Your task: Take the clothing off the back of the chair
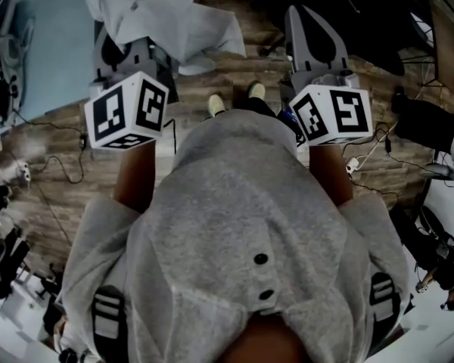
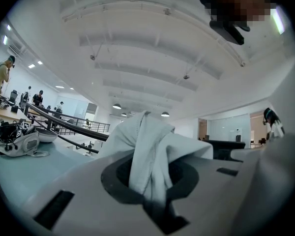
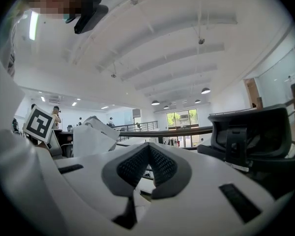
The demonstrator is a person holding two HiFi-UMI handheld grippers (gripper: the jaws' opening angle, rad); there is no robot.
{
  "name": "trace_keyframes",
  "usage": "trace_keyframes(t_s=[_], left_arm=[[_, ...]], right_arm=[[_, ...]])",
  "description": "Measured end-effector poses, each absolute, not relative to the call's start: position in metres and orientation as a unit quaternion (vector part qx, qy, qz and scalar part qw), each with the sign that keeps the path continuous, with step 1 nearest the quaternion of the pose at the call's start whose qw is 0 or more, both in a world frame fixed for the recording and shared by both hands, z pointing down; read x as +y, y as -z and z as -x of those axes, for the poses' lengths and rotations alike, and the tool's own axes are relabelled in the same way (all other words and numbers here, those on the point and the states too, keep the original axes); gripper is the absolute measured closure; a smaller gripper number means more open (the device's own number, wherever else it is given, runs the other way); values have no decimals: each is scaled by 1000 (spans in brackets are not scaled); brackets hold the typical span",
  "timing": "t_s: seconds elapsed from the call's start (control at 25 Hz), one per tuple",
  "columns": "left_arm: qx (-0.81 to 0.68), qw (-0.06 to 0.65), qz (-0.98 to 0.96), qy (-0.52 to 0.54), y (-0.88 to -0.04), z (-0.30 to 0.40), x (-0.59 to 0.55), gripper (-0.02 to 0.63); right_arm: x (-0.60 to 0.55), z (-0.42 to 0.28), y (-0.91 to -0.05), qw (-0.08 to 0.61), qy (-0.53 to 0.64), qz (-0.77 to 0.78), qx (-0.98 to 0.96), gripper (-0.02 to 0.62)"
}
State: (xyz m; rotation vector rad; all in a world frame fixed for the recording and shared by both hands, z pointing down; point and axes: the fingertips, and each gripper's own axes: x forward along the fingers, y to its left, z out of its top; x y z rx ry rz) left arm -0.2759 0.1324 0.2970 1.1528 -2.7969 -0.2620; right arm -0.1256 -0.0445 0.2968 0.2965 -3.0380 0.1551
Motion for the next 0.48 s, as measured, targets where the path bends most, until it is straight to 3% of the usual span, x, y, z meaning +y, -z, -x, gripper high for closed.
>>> trace_keyframes(t_s=[0.48], left_arm=[[-908,62,-406,85,-298,274,113,546]], right_arm=[[-57,113,-299,39,-55,-130,-989,586]])
